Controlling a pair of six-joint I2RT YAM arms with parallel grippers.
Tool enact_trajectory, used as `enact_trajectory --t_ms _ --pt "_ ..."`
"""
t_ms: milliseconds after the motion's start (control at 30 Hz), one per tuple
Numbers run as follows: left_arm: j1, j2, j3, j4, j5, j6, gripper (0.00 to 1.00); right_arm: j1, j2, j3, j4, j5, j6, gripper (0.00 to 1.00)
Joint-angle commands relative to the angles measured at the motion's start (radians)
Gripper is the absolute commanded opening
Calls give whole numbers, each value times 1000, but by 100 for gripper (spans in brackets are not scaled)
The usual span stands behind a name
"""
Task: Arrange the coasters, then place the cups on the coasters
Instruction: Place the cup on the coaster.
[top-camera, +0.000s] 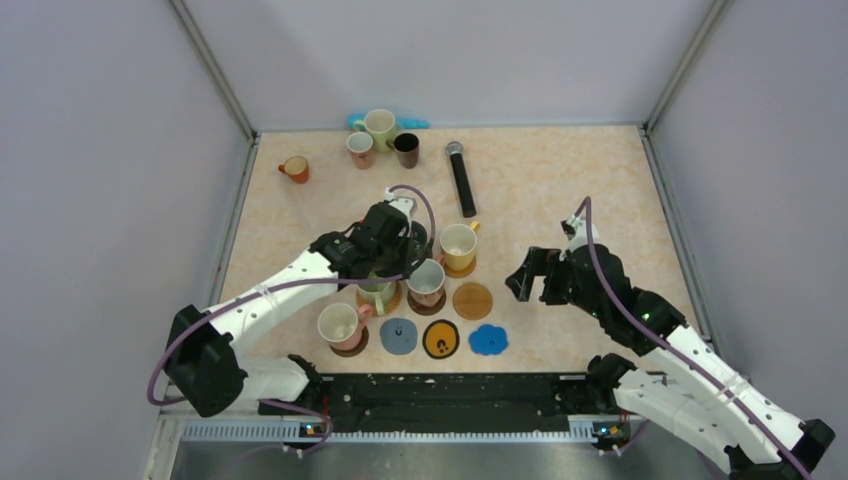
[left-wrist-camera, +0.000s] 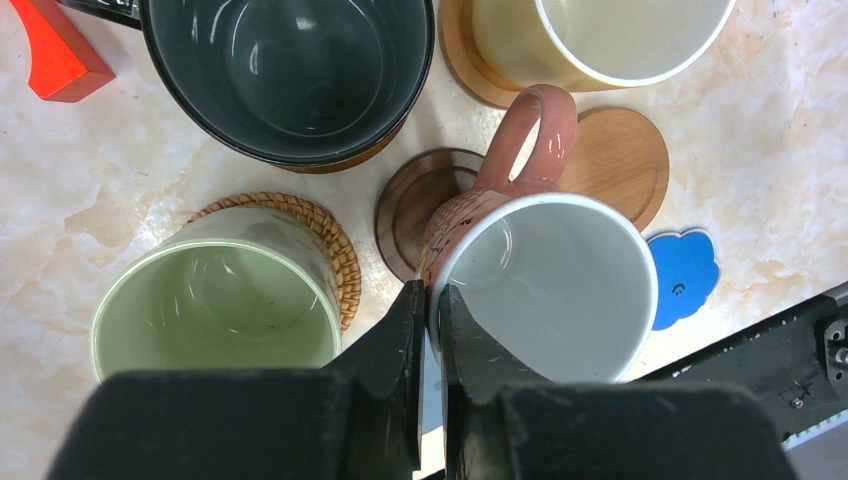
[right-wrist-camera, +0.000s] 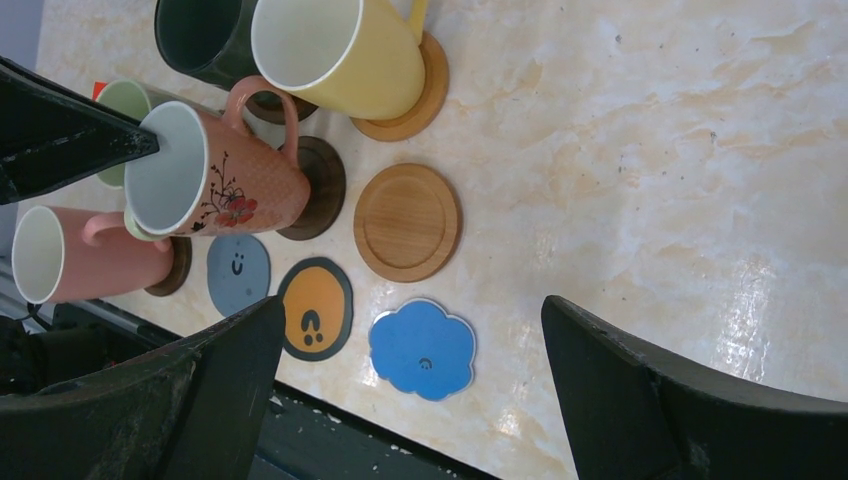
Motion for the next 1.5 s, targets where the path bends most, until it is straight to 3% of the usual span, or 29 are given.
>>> enact_trajectory --t_ms 0,733,1300,1467 --pt "-5 -2 7 96 -10 -20 0 0 -13 23 6 10 4 98" --pt "-5 45 5 108 -17 -2 0 -1 -10 34 1 11 2 98" --pt "-5 39 -9 115 -13 0 16 -1 -26 29 -5 10 6 98" --pt "-5 25 0 103 -4 -5 31 -1 -34 25 -4 10 9 98"
